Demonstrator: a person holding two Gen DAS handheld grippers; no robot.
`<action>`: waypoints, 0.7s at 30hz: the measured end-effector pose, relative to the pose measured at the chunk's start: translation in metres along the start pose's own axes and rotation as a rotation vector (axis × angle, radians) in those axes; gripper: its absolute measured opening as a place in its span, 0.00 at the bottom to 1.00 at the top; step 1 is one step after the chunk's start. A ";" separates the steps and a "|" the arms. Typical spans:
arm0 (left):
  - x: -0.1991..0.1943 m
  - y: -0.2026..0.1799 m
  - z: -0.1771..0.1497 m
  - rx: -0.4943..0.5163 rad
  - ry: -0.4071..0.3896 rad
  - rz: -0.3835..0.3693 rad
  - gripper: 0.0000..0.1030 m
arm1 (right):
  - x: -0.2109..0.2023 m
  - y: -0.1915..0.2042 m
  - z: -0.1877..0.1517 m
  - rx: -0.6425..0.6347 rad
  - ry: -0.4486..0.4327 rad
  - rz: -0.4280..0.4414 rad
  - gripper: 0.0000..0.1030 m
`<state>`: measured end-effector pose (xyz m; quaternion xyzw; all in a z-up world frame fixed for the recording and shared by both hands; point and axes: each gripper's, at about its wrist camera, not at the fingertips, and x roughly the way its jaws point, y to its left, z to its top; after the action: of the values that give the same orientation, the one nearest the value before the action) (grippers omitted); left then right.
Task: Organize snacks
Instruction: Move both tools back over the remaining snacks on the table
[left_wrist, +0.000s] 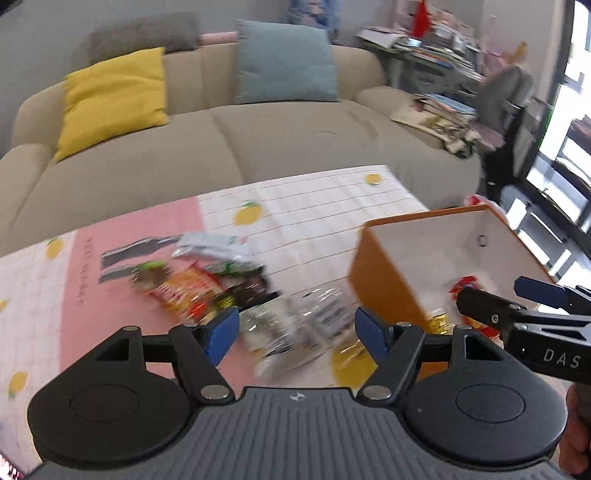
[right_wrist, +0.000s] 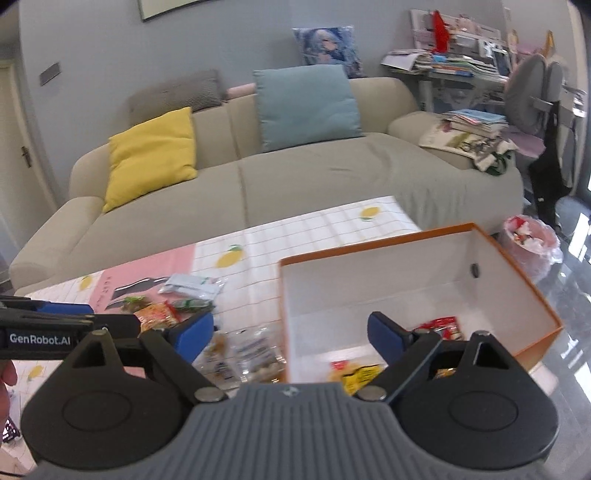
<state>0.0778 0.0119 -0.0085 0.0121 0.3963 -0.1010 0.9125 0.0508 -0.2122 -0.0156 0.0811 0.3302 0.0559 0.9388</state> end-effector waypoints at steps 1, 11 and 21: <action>-0.001 0.007 -0.005 -0.012 0.000 0.005 0.81 | 0.003 0.008 -0.005 -0.011 0.004 0.003 0.86; 0.001 0.063 -0.055 -0.138 0.044 0.040 0.80 | 0.029 0.065 -0.042 -0.172 0.048 0.077 0.78; 0.023 0.090 -0.063 -0.234 0.097 0.030 0.75 | 0.077 0.091 -0.053 -0.249 0.162 0.111 0.59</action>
<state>0.0656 0.1026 -0.0738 -0.0838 0.4489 -0.0399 0.8888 0.0723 -0.1050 -0.0865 -0.0224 0.3906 0.1544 0.9072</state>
